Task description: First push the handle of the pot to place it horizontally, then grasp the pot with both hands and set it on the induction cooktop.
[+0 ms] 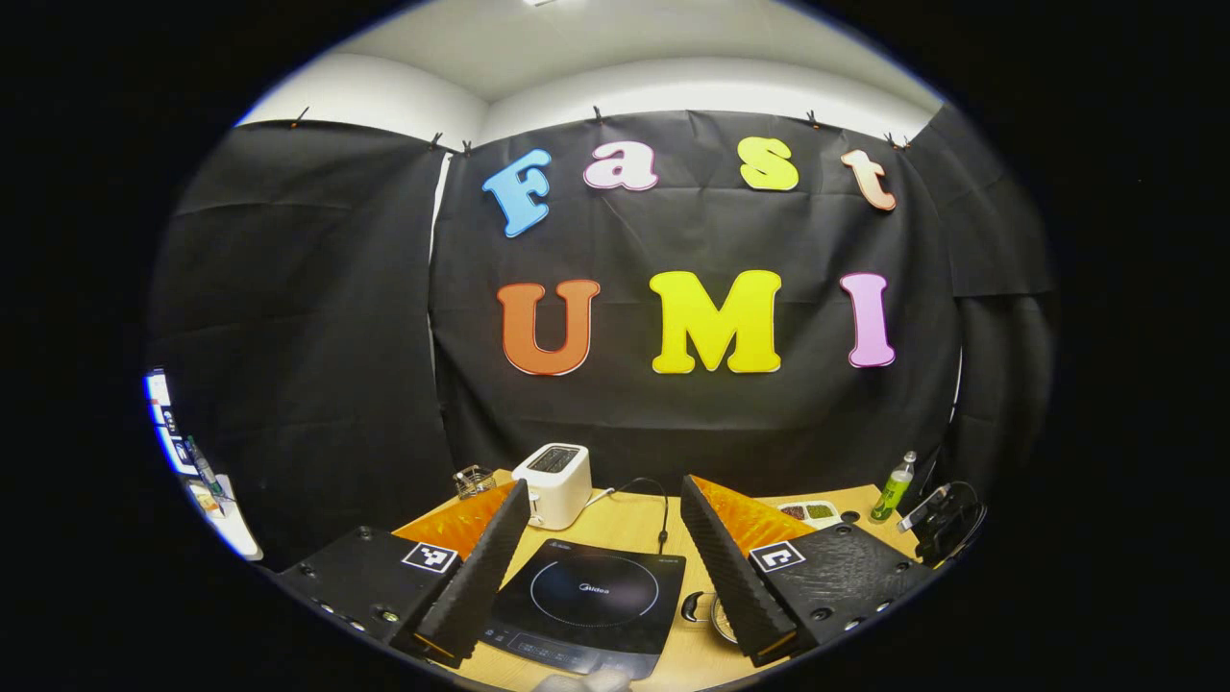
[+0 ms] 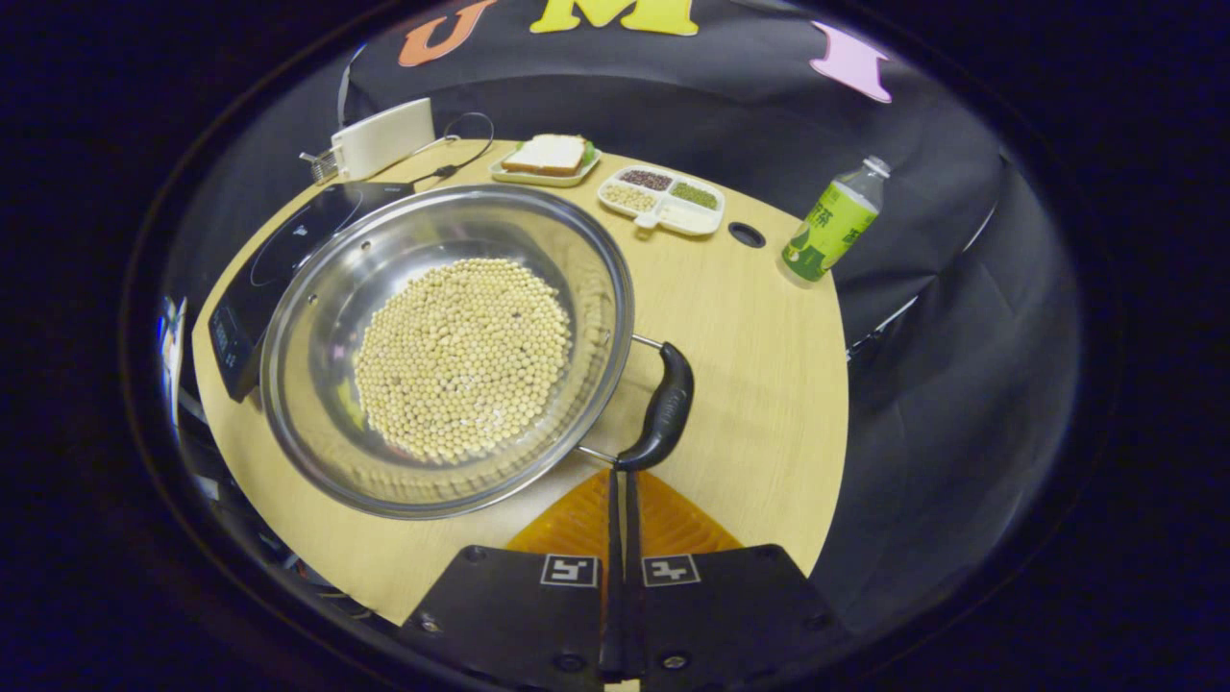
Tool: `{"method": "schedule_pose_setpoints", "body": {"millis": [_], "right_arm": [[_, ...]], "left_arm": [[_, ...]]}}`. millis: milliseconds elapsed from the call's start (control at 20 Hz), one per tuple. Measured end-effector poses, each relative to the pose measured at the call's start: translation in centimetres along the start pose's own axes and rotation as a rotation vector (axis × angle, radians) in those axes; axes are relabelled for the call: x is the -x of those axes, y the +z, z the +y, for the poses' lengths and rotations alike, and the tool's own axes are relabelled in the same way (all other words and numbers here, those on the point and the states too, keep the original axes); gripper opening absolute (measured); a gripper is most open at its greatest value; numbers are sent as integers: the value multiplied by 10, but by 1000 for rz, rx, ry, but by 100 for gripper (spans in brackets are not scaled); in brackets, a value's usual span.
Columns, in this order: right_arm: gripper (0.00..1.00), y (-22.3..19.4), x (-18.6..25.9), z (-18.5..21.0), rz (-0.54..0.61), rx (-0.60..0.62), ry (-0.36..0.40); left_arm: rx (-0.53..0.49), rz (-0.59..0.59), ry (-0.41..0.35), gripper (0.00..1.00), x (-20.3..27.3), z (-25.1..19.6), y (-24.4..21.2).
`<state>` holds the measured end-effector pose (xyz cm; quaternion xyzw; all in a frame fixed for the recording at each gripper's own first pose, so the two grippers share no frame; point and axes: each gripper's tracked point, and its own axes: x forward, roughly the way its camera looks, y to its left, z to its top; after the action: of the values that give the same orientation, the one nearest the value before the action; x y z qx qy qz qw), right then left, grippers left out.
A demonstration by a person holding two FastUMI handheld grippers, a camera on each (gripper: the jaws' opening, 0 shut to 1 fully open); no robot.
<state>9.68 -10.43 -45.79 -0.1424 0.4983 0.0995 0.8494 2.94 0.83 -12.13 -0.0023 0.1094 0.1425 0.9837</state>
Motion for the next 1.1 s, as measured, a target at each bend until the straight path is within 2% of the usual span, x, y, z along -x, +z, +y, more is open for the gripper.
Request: {"method": "schedule_pose_setpoints", "body": {"millis": [50, 150, 300, 400, 500, 700, 800, 850, 1100], "right_arm": [[1, 1, 4, -5, -22, -12, -4], [12, 3, 17, -18, -77, -43, -44], [88, 10, 35, -36, -144, -101, -101], [92, 23, 49, -40, -206, -159, -114], [89, 38, 60, -41, -266, -197, -120], [89, 63, 64, -27, -336, -188, -108], [92, 68, 56, -20, -338, -207, -91], [89, 70, 49, -17, -334, -225, -83], [89, 63, 13, -16, -293, -260, -91]], "left_arm": [[1, 0, -12, 94, -3, -5, -3], [7, 14, -45, 95, -11, -14, -16], [-1, 46, -94, 94, -27, -28, -46], [-35, 75, -125, 95, -43, -38, -75], [-46, 133, -170, 95, -57, -55, -113], [-11, 286, -245, 95, -73, -87, -187], [-25, 327, -251, 95, -83, -95, -213], [-27, 342, -259, 95, -85, -101, -224], [-49, 402, -298, 95, -92, -128, -266]]}}
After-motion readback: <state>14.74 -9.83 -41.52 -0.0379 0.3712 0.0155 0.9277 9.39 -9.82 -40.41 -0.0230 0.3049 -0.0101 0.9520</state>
